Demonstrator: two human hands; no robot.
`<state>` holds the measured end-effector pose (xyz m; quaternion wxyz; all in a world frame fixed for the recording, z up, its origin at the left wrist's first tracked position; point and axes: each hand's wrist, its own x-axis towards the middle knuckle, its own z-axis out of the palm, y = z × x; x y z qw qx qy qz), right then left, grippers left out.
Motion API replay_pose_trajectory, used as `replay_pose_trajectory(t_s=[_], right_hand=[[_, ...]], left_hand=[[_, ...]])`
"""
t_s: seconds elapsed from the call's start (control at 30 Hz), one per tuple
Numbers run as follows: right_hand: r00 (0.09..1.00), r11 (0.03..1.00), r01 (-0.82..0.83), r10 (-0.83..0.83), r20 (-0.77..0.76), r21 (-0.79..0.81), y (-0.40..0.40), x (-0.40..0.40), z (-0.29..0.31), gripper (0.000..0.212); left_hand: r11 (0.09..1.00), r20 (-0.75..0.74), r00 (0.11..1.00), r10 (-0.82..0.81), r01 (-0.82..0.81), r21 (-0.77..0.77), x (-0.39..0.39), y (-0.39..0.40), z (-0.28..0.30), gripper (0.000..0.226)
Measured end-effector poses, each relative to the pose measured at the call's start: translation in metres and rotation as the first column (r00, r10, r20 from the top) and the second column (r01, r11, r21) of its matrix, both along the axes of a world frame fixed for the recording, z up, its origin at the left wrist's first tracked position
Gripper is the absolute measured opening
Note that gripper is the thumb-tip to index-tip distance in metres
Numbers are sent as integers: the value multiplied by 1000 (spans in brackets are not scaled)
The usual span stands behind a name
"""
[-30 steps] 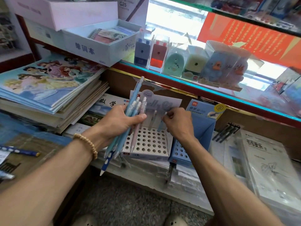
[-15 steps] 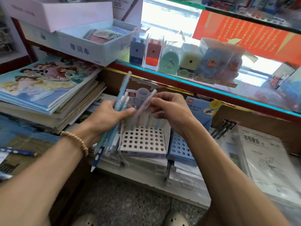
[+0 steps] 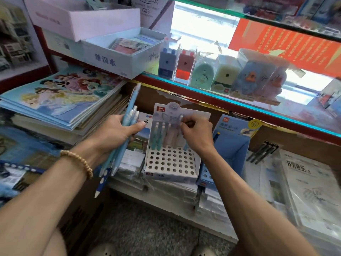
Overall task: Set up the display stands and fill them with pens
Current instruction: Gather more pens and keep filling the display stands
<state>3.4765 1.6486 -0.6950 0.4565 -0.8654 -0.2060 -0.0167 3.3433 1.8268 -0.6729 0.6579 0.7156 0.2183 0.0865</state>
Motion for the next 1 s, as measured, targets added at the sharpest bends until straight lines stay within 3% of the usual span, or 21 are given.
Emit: replay_pose_trajectory(t_s=[0.27, 0.43, 0.6, 0.77, 1.0], right_hand=[[998, 998, 45, -43, 41, -42, 10, 6, -2, 8], [1000, 977, -12, 17, 21, -213, 18, 7, -12, 11], [999, 963, 13, 0, 48, -269, 19, 10, -19, 12], [995, 965, 30, -4, 99, -260, 22, 5, -25, 12], [972, 990, 60, -30, 235, -124, 20, -10, 1, 13]], left_hand=[[999, -2, 999, -35, 35, 21, 0, -5, 6, 12], [999, 2, 999, -41, 41, 29, 0, -4, 6, 15], [997, -2, 997, -75, 75, 23, 1, -8, 5, 10], [991, -24, 992, -126, 127, 51, 0, -10, 5, 17], [978, -50, 978, -200, 202, 42, 2, -14, 3, 16]])
